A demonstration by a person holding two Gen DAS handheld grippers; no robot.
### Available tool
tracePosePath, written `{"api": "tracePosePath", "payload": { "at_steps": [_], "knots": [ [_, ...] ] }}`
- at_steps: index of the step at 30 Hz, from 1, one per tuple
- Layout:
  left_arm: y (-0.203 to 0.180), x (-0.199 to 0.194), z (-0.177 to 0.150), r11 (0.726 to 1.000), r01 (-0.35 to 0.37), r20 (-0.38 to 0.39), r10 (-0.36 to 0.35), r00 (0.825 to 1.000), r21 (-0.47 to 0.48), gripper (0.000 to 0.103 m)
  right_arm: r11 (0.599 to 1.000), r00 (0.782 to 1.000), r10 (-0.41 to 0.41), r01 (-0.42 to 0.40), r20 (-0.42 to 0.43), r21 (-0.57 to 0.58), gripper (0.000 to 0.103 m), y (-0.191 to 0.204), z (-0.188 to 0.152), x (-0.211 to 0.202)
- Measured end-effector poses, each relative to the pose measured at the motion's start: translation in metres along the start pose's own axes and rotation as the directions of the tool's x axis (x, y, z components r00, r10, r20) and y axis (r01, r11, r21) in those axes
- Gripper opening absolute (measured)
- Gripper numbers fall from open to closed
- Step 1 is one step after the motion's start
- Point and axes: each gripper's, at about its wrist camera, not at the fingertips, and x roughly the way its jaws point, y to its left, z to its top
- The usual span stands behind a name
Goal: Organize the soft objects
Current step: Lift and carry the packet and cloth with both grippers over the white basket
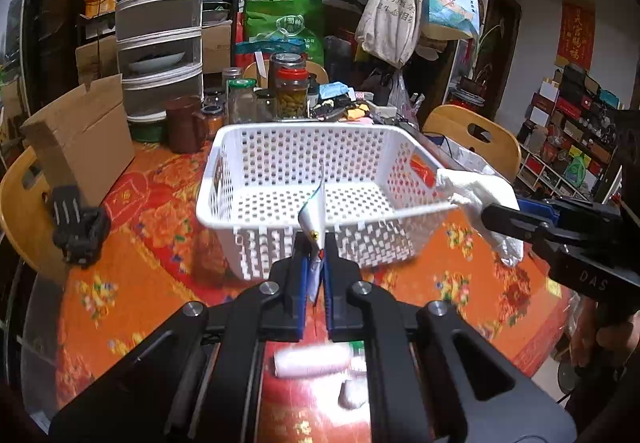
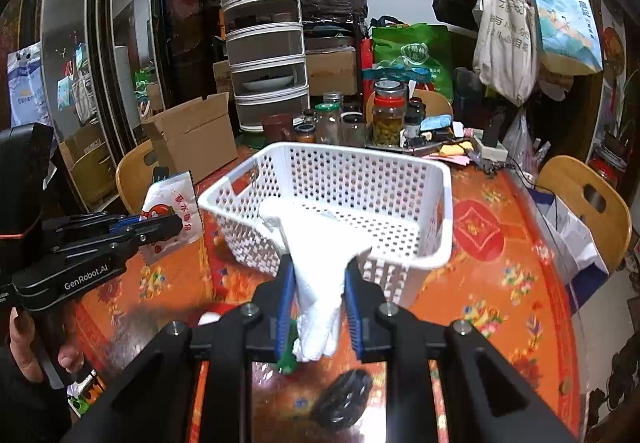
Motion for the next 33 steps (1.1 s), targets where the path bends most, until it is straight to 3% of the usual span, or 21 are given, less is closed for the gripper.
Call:
{"api": "tracePosePath", "payload": {
  "at_steps": [6, 13, 21, 33],
  "knots": [
    [0.002, 0.043, 0.049, 1.0, 0.012, -0.055, -0.014, 0.998, -0.027, 0.006, 0.999, 0.998, -0.038, 0.039, -0.047, 0.006, 0.022, -0.014, 0.041, 0.034],
    [0.012, 0.121, 0.087, 0.997, 0.001, -0.187, -0.015, 0.982, -0.071, 0.006, 0.997, 0.985, -0.06, 0.067, -0.16, 0.04, 0.022, -0.039, 0.067, 0.095],
    [0.026, 0.196, 0.082, 0.994, -0.057, -0.326, 0.024, 0.945, -0.093, 0.006, 0.991, 0.949, -0.085, 0.111, -0.305, 0.069, 0.022, -0.059, 0.061, 0.163],
    [0.019, 0.244, 0.077, 0.993, -0.11, -0.432, 0.08, 0.898, -0.043, 0.006, 0.99, 0.887, -0.107, 0.138, -0.449, 0.037, 0.024, -0.061, 0.055, 0.214]
  ]
}}
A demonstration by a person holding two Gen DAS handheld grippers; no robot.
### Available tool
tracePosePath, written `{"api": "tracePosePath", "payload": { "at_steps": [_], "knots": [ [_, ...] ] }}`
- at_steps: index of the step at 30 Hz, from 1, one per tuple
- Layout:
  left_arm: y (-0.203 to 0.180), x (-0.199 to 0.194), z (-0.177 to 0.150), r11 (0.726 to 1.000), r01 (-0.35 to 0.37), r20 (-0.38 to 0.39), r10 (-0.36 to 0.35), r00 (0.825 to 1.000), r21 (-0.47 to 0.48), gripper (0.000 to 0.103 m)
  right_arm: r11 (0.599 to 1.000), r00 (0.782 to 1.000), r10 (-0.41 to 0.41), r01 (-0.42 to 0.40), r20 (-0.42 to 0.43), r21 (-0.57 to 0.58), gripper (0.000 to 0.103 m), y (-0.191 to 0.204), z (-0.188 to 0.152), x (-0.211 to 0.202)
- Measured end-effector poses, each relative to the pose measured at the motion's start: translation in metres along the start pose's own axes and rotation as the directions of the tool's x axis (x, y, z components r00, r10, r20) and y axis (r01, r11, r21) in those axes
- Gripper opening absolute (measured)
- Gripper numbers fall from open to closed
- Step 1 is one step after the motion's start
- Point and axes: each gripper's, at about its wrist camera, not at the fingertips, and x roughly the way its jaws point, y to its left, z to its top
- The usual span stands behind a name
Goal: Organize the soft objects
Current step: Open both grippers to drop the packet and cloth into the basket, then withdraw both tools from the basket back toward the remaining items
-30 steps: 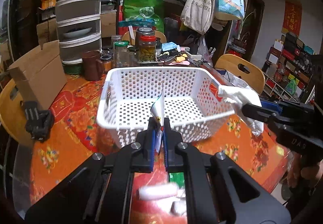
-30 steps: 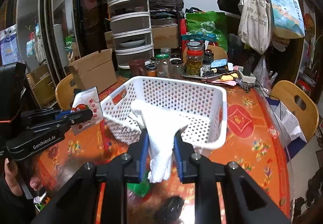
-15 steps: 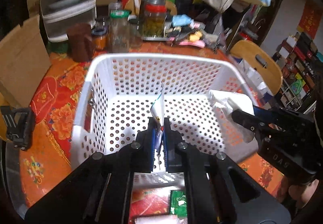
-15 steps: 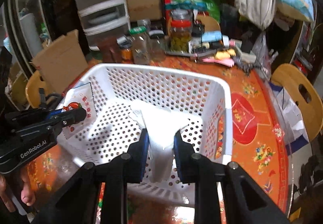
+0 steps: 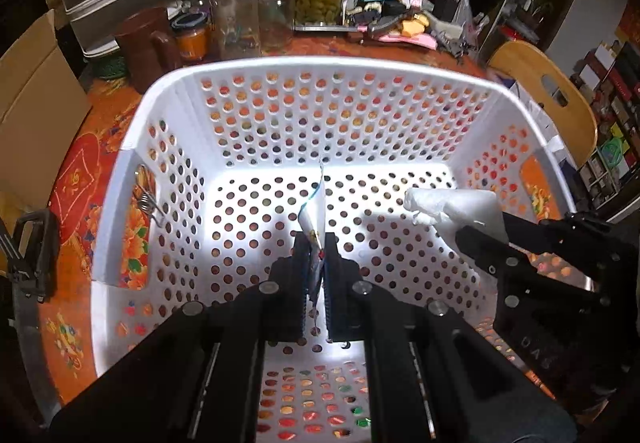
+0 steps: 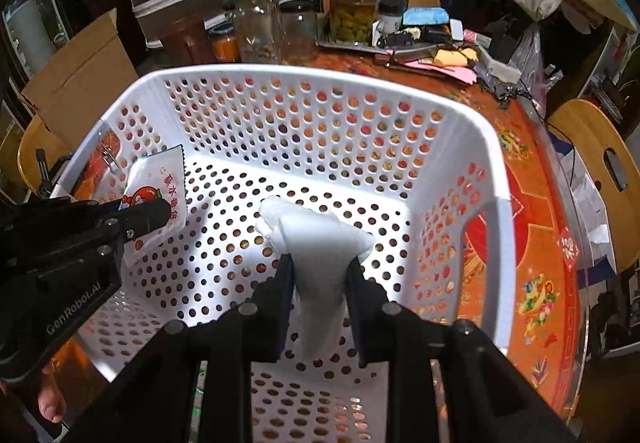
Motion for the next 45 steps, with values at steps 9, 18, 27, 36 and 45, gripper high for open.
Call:
{"api": "tracePosePath", "payload": {
  "at_steps": [9, 18, 27, 36, 45],
  "knots": [
    [0.008, 0.004, 0.0, 0.999, 0.021, 0.011, -0.02, 1.0, -0.024, 0.012, 0.999, 0.999, 0.039, -0.039, -0.006, 0.009, 0.05, -0.004, 0.002, 0.004],
    [0.018, -0.027, -0.001, 0.999, 0.023, 0.093, -0.019, 0.995, -0.035, 0.062, 0.997, 0.994, 0.078, -0.077, 0.071, -0.012, 0.08, 0.004, 0.001, -0.023],
    [0.022, -0.078, -0.013, 1.0, -0.01, 0.194, 0.013, 0.981, -0.02, 0.101, 0.998, 0.99, 0.057, -0.056, 0.128, -0.011, 0.101, -0.008, -0.013, -0.06],
    [0.018, -0.111, -0.044, 0.999, -0.034, 0.229, 0.034, 0.973, -0.005, 0.103, 0.998, 0.983, 0.054, -0.057, 0.178, 0.009, 0.103, -0.022, -0.042, -0.088],
    [0.018, -0.163, -0.112, 1.0, -0.021, 0.318, 0.016, 0.948, 0.012, 0.103, 0.995, 0.962, 0.085, -0.095, 0.259, 0.027, 0.103, -0.022, -0.096, -0.129]
  ]
}}
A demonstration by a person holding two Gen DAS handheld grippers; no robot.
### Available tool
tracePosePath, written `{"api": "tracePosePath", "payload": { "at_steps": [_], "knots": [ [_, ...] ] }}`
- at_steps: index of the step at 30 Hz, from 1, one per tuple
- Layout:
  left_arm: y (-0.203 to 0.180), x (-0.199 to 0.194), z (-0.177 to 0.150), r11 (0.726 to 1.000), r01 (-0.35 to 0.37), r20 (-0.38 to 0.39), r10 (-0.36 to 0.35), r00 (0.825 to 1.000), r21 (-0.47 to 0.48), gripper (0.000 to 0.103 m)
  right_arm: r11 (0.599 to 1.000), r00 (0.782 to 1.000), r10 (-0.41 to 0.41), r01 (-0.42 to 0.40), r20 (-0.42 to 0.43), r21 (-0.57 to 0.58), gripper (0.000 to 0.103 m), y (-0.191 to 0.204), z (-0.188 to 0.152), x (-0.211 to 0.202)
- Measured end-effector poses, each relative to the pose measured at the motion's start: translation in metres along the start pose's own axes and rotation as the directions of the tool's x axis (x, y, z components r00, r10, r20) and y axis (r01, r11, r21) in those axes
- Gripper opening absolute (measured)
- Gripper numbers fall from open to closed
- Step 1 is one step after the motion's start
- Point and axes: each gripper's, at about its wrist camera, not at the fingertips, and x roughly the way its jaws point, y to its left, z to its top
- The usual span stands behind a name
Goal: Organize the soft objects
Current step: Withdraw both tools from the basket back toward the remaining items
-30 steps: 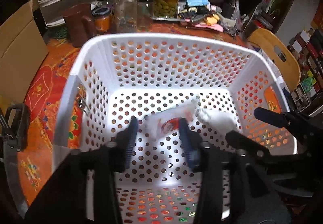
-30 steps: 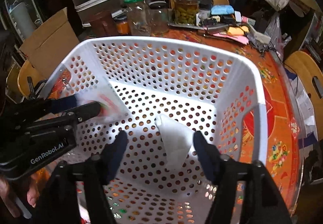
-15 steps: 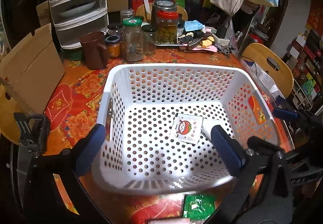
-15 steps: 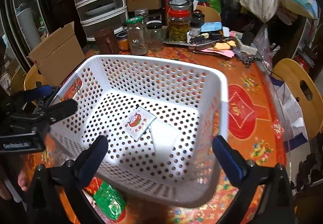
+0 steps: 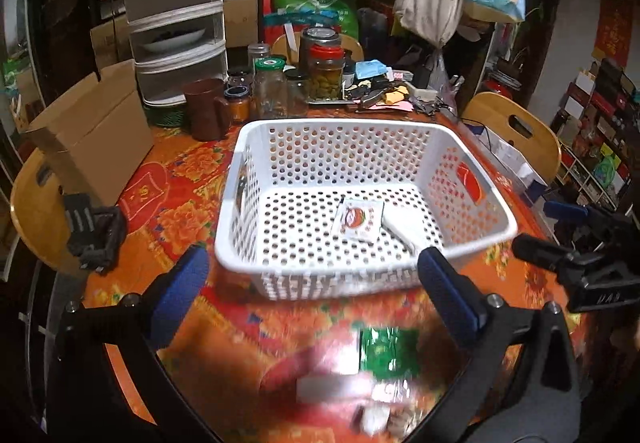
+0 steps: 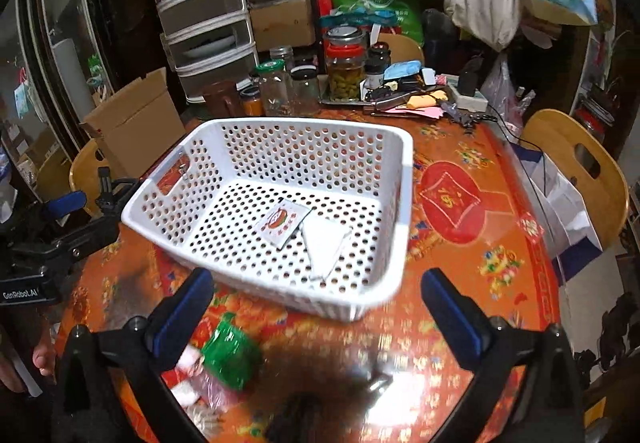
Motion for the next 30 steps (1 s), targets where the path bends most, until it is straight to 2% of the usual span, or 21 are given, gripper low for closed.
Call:
{"api": "tracePosePath", "payload": {
  "at_steps": [2, 6, 11, 16, 20, 22, 25, 30],
  "knots": [
    [0.0, -0.016, -0.018, 1.0, -0.007, 0.027, 0.007, 1.0, 0.005, 0.103, 1.0, 1.0, 0.017, -0.017, 0.025, 0.001, 0.103, 0.001, -0.016, -0.012],
    [0.005, -0.039, -0.059, 1.0, 0.028, 0.044, -0.028, 0.999, -0.012, 0.103, 1.0, 0.998, 0.026, -0.026, 0.048, -0.014, 0.103, 0.009, -0.053, -0.025],
    [0.008, -0.053, -0.102, 0.999, 0.037, 0.045, -0.037, 0.998, -0.017, 0.103, 0.998, 0.997, 0.052, -0.053, 0.061, 0.016, 0.103, 0.011, -0.096, -0.031],
    [0.003, -0.063, -0.133, 0.997, 0.071, 0.051, -0.069, 0.996, -0.022, 0.103, 0.999, 0.995, 0.039, -0.042, 0.095, 0.034, 0.101, 0.014, -0.126, -0.04],
    [-0.005, -0.062, -0.154, 0.996, 0.085, 0.042, -0.084, 0.996, -0.012, 0.103, 0.997, 0.991, 0.058, -0.064, 0.119, 0.045, 0.096, 0.016, -0.142, -0.046],
    [-0.007, -0.055, -0.163, 0.995, 0.101, 0.024, -0.1, 0.995, -0.015, 0.103, 0.996, 0.991, 0.064, -0.071, 0.116, 0.055, 0.09, 0.016, -0.149, -0.044],
    [-0.01, -0.039, -0.177, 0.993, 0.12, -0.011, -0.121, 0.993, -0.012, 0.096, 0.997, 0.994, 0.053, -0.058, 0.092, 0.057, 0.083, 0.017, -0.157, -0.034],
    [-0.014, -0.015, -0.195, 0.991, 0.133, -0.064, -0.133, 0.989, -0.001, 0.077, 0.995, 0.997, 0.07, -0.073, 0.039, 0.073, 0.071, 0.016, -0.168, -0.011]
  ]
}}
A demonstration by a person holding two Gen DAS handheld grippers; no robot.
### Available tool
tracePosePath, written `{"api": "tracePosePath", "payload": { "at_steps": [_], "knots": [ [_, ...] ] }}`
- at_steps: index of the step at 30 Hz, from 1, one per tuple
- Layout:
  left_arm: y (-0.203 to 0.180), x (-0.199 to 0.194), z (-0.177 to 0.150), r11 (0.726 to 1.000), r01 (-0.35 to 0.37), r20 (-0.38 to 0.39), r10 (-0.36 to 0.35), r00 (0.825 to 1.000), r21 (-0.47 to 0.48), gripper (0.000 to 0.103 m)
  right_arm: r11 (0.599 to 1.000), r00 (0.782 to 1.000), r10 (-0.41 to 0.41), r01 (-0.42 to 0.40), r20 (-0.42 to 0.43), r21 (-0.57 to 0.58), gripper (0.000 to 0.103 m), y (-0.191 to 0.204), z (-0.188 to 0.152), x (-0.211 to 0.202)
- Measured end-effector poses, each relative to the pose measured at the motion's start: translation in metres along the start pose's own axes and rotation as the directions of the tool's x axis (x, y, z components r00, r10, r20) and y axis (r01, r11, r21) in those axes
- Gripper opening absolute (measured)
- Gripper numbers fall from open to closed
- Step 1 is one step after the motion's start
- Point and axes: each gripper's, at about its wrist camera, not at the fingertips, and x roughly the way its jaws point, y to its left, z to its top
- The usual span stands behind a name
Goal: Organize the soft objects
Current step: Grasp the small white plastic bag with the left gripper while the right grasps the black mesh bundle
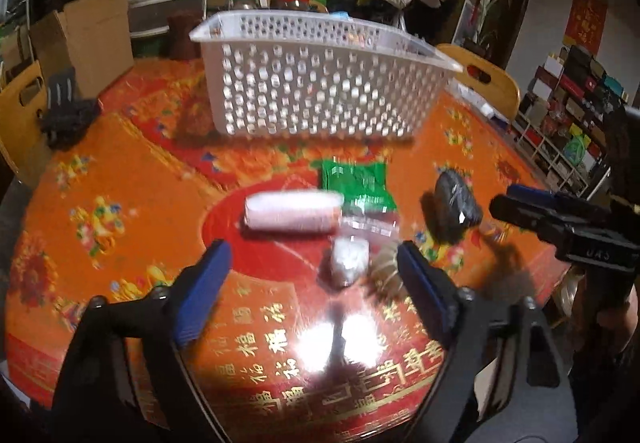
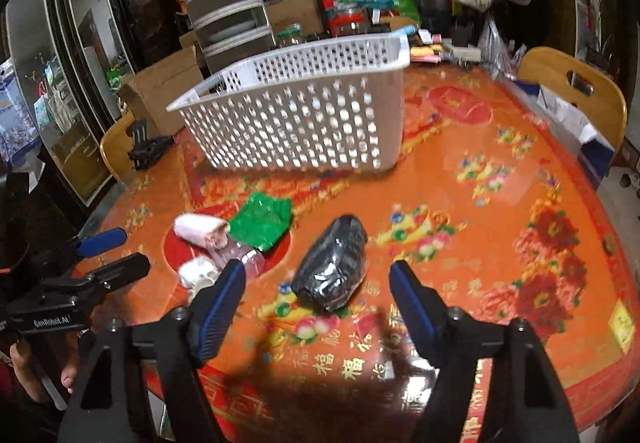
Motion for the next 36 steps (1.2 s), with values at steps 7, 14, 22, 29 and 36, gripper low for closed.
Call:
{"api": "tracePosePath", "payload": {
  "at_steps": [7, 14, 22, 29, 36],
  "knots": [
    [-0.006, 0.027, -0.012, 0.999, 0.001, -0.055, 0.001, 0.998, 0.038, 0.064, 1.0, 1.0, 0.011, -0.01, -0.028, 0.021, 0.066, -0.006, -0.004, 0.017],
    [-0.017, 0.042, -0.013, 0.997, -0.001, -0.074, 0.007, 0.997, 0.082, 0.06, 1.0, 1.0, 0.005, -0.005, -0.024, 0.016, 0.065, -0.006, -0.004, 0.02],
    [-0.027, 0.051, -0.014, 0.995, -0.002, -0.087, 0.011, 0.996, 0.096, 0.047, 1.0, 1.0, -0.001, 0.002, -0.025, 0.015, 0.064, -0.008, -0.004, 0.022],
    [-0.034, 0.054, -0.015, 0.994, -0.008, -0.08, 0.017, 0.997, 0.113, 0.031, 1.0, 0.999, -0.005, 0.005, -0.034, 0.015, 0.063, -0.008, -0.004, 0.029],
    [-0.032, 0.053, -0.017, 0.994, -0.011, -0.066, 0.018, 0.998, 0.112, 0.027, 1.0, 0.997, -0.001, 0.002, -0.072, 0.01, 0.057, -0.005, -0.005, 0.049]
  ]
}}
